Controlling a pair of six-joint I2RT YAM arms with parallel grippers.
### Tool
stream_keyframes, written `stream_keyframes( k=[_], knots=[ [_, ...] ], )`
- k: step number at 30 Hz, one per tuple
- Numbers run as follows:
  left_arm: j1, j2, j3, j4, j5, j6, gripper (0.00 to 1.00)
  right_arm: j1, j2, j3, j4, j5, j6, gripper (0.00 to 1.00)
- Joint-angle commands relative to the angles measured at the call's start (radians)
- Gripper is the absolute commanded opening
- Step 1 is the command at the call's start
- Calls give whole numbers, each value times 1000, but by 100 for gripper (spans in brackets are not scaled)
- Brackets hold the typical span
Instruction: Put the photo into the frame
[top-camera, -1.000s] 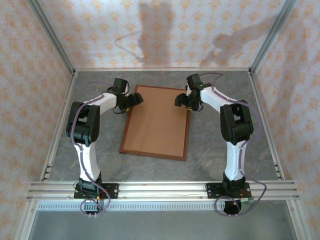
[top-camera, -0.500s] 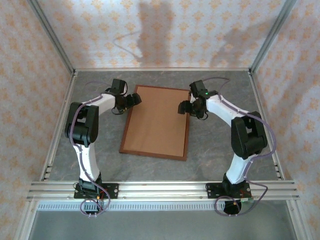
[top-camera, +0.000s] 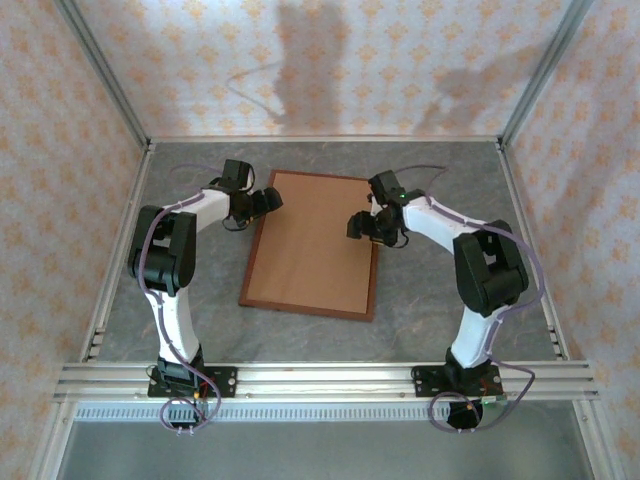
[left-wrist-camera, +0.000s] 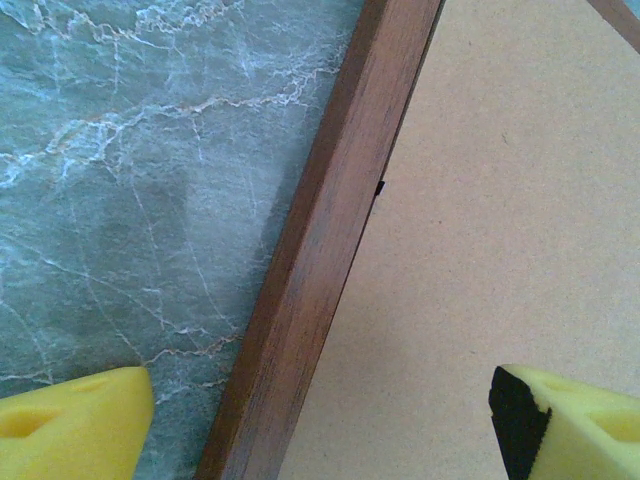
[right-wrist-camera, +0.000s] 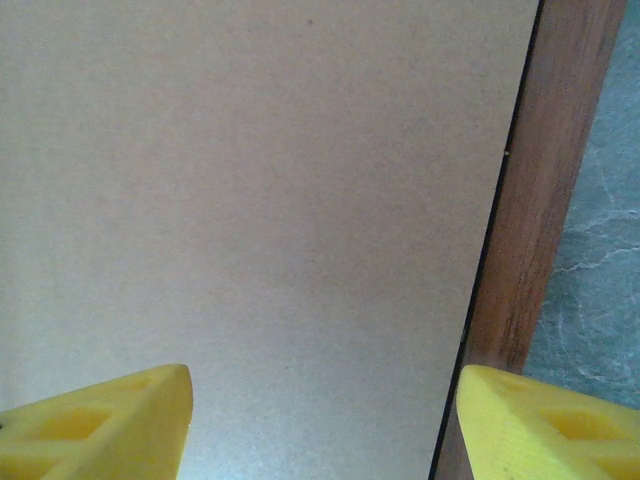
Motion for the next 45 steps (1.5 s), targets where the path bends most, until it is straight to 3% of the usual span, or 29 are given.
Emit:
stream_keyframes(
  k=[1, 19, 33, 36, 40, 45],
  knots=[
    [1, -2, 24, 7, -6, 2, 87, -3, 12, 9, 2, 24, 4, 70],
    [-24, 33, 50, 11, 29, -4, 87, -3, -13, -33, 75, -89, 33, 69],
    [-26, 34, 43, 11, 29, -4, 87, -4, -74, -36, 120, -72, 43, 69],
    [-25, 31, 42, 11, 28, -4, 87, -3, -85, -32, 91, -21, 42, 69],
    [-26, 29, 40, 9, 24, -3, 87, -11, -83, -20, 14, 150, 40, 76],
    [-26, 32, 42, 5, 19, 2, 87, -26, -30, 8, 40, 126, 50, 79]
  ],
)
